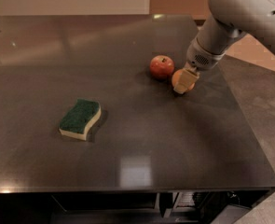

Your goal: Move orange near apple

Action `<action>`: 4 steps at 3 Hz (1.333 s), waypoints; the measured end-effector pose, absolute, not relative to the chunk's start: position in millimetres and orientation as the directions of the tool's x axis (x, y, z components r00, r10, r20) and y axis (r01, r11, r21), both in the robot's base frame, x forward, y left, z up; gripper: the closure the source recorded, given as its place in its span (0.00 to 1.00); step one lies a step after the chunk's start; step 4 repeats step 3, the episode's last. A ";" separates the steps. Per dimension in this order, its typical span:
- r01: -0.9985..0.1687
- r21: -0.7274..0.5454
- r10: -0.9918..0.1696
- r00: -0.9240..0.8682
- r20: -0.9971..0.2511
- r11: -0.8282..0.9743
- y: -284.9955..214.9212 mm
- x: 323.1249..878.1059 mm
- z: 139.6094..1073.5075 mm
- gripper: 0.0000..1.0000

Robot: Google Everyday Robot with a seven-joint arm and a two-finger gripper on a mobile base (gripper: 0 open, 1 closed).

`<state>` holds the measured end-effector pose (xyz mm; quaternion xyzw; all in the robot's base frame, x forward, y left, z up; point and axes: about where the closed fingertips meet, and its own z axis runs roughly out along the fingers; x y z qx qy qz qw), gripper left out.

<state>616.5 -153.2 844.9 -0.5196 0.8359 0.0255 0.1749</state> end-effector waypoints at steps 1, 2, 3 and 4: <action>-0.879 -0.138 -0.860 -0.398 -0.318 0.457 -152.3 616.6 843.3 0.13; -0.880 -0.136 -0.861 -0.398 -0.317 0.456 -151.6 616.5 841.9 0.00; -0.880 -0.136 -0.861 -0.398 -0.317 0.456 -151.6 616.5 841.9 0.00; -0.880 -0.136 -0.861 -0.398 -0.317 0.456 -151.6 616.5 841.9 0.00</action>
Offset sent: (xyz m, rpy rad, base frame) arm 0.0001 0.0007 -0.0013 -0.0001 0.0011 0.0009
